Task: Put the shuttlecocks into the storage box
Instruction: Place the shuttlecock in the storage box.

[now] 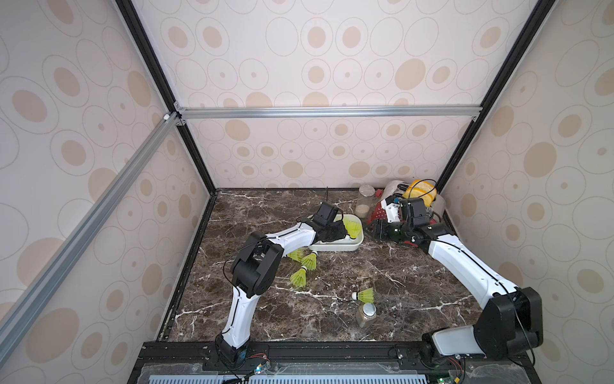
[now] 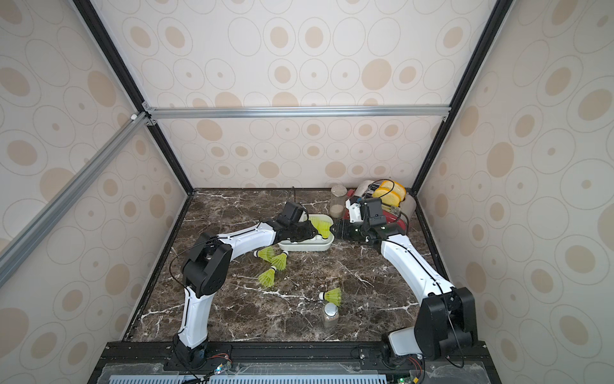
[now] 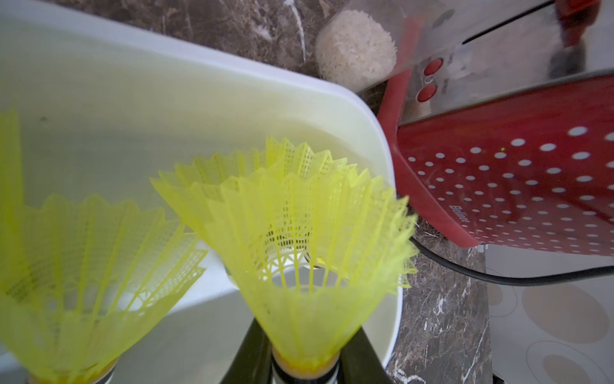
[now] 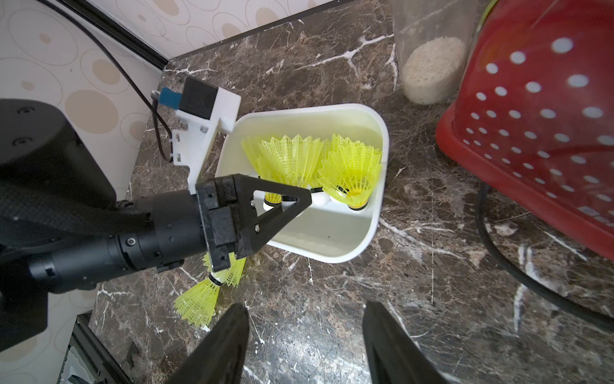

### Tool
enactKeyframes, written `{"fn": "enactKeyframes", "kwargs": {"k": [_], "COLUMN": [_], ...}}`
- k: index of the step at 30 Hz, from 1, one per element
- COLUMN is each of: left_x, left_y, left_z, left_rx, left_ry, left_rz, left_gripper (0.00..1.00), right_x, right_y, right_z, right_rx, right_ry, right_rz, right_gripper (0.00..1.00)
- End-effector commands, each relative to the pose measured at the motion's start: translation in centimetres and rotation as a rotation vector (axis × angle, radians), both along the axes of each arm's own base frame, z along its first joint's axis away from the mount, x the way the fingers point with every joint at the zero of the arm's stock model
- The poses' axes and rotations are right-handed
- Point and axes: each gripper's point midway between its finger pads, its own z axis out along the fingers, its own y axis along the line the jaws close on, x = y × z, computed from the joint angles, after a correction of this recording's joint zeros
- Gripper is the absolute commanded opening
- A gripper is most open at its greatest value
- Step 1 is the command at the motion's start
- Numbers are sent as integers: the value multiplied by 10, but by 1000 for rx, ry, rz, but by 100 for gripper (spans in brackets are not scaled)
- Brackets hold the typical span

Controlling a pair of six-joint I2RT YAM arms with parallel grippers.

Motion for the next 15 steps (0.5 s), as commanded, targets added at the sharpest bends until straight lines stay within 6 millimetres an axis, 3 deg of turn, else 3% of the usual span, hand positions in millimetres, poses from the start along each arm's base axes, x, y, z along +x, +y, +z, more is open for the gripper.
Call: {"fn": "enactKeyframes", "kwargs": {"k": [1, 15], "left_x": [6, -5], "left_y": [0, 2], "left_z": [0, -12], "left_rx": [-4, 8], "left_ry": [-11, 15], "left_rz": [30, 16], "left_gripper": [19, 22], "right_x": [6, 9], "right_y": [0, 3], "right_z": [6, 1], "right_rx": [11, 11], "right_ry": [-23, -5], "right_rz": [-9, -8], "right_gripper": [61, 61]}}
